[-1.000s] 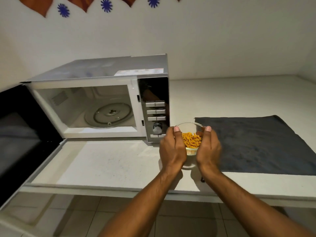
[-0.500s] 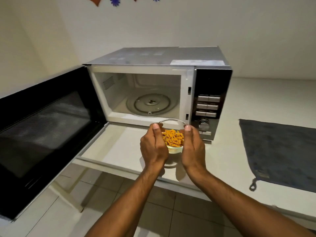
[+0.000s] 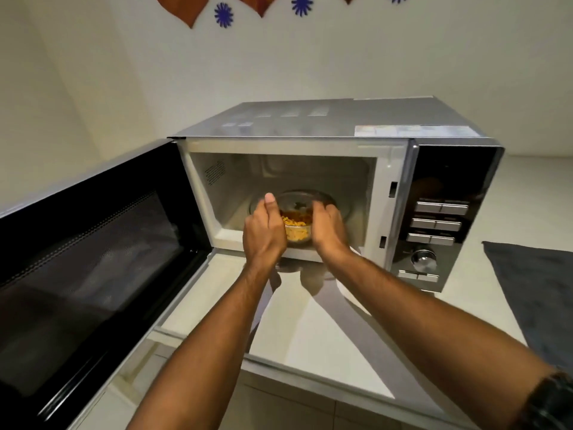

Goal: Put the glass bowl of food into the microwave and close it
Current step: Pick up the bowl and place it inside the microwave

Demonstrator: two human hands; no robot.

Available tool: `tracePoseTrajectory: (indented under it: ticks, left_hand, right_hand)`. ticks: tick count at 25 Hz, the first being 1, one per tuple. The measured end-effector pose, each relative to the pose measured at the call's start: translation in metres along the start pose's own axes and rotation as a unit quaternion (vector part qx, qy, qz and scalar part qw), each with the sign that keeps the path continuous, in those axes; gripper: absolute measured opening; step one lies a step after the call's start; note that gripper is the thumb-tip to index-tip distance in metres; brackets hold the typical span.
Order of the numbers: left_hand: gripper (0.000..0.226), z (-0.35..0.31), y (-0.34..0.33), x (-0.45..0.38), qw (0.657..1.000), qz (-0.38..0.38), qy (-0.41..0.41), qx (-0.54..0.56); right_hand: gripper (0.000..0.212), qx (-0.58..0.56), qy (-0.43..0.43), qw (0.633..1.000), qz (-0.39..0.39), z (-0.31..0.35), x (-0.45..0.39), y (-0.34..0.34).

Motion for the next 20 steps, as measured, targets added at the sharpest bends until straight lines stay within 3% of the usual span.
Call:
tracePoseTrajectory:
  ticks: [3,9,20]
  left_hand:
    - [0.054,0.007,-0.02,-0.041,0.997,0.065,0.023,-0.021]
    - [0.045,0.021,-0.065,-0.086,0.99,0.137,0.045,0.014]
    - [0.052,0.03,-0.09,-0.104,0.982,0.184,0.026,0.023]
  right_hand:
    - [0.032,-0.008,-0.076,0.997,-0.017,0.002,-0.041,-0.02]
    - [0.042,0.036,0.014,0.998,-0.048,0.008,-0.105,-0.044]
    - [0.047,0.03,0.001,0.998,-0.057,-0.016,-0.136,-0.056]
Point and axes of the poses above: each hand's wrist, its own x-axis away from the middle knuckle, its own y-axis out of the back of the hand, z = x × y, the point moved 3 cm from there along -x, towards the middle knuckle, and after that the axes turned 6 degrees about -z, right-handed, at the moved point
